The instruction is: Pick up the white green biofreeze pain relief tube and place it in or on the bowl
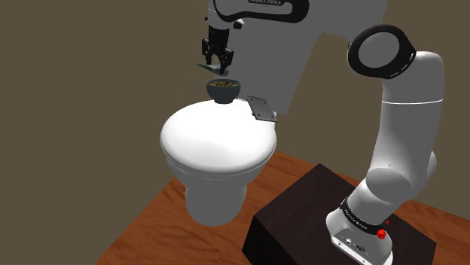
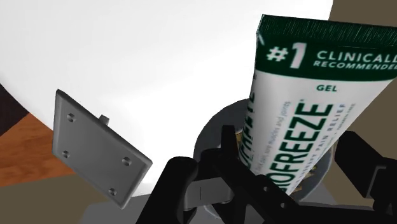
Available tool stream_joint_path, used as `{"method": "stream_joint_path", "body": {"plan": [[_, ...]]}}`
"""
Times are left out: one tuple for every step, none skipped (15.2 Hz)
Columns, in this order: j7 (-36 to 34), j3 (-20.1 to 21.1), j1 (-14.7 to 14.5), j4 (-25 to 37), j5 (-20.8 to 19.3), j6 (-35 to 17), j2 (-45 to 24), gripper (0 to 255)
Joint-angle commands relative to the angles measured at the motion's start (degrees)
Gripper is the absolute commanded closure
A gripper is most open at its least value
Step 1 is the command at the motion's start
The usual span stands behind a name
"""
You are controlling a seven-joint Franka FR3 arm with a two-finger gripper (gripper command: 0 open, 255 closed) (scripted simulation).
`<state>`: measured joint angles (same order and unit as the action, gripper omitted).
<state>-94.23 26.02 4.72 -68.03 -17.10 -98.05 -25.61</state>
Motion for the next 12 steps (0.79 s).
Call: {"method": "stream_joint_path", "body": {"plan": [[2.3, -0.6, 1.2, 2.2, 0.0, 0.5, -1.3, 255], [3.5, -0.9, 1.7, 3.6, -0.1, 1.0, -2.2, 255], [4.6, -1.2, 2.2, 5.3, -0.2, 1.5, -3.2, 255], [5.7, -1.6, 2.6, 7.1, -0.3, 2.0, -4.3, 255], [6.9, -1.9, 2.9, 9.1, -0.5, 2.7, -5.6, 255], [8.0, -2.2, 3.2, 11.4, -0.6, 3.5, -7.0, 255], [9.2, -2.6, 3.4, 14.0, -0.9, 4.4, -8.5, 255], [10.1, -2.9, 3.5, 16.3, -1.0, 5.2, -9.8, 255], [9.9, -2.8, 3.9, 14.6, -0.9, 4.1, -9.3, 255], [9.8, -2.7, 4.2, 13.0, -0.8, 3.0, -8.8, 255], [9.6, -2.7, 4.6, 11.5, -0.7, 1.9, -8.4, 255], [9.5, -2.6, 4.9, 10.0, -0.6, 0.9, -8.0, 255]]}}
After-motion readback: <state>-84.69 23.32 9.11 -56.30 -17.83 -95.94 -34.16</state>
